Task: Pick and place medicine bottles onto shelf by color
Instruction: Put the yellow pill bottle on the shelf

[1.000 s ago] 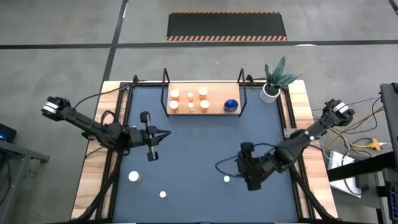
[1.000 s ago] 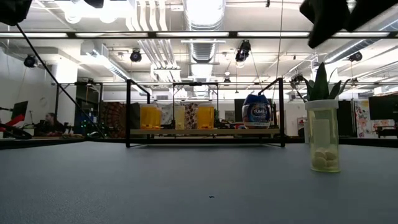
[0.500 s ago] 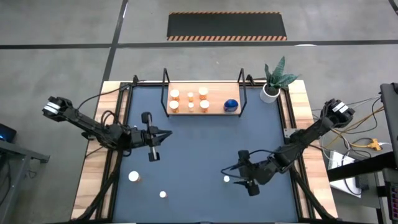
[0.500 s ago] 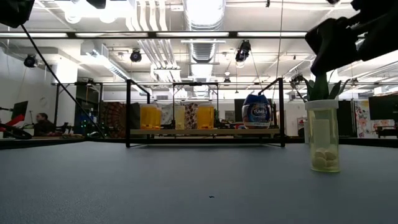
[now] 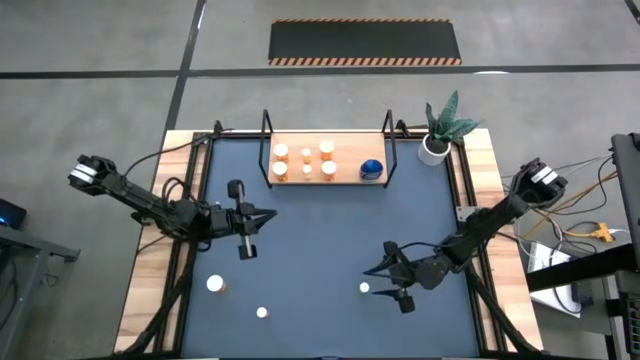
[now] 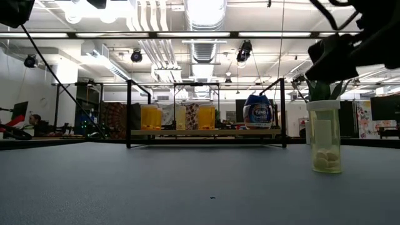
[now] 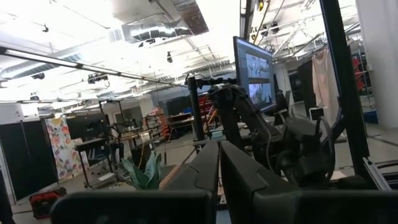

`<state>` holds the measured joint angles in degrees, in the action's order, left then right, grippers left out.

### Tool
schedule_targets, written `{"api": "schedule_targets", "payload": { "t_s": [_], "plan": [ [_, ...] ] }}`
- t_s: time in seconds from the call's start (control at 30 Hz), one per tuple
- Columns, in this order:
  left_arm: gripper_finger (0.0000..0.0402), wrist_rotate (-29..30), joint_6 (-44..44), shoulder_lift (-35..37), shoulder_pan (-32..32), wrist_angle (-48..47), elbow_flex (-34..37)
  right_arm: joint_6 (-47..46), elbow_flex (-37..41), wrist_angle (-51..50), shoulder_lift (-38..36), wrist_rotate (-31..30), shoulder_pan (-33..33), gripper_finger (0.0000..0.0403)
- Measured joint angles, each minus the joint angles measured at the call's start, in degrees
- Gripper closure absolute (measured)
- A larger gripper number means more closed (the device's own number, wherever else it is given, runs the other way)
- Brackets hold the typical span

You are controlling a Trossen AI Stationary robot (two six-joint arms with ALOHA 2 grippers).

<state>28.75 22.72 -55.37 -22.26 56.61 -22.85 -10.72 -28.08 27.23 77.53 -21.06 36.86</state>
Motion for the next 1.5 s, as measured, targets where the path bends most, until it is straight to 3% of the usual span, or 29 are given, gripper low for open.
{"api": "schedule_targets", "payload": {
  "t_s": [0.27, 0.6, 1.2, 1.5],
  "plan": [
    [0.0402, 0.0, 0.0, 0.0, 0.0, 0.2, 0.0, 0.4, 0.3, 7.0, 8.5, -0.5, -0.1, 0.0161],
    [0.0402, 0.0, 0.0, 0.0, 0.0, 0.4, 0.0, 0.3, 0.3, 15.2, 14.1, 1.8, -2.2, 0.0166],
    [0.0402, 0.0, 0.1, 0.0, 0.0, 0.4, 0.0, -1.2, 0.3, 16.2, 14.0, 3.7, -2.8, 0.0287],
    [0.0402, 0.0, 0.3, 0.0, 0.0, 0.4, 0.0, -1.2, 0.4, 16.1, 12.9, 3.5, -2.8, 0.0279]
  ]
}}
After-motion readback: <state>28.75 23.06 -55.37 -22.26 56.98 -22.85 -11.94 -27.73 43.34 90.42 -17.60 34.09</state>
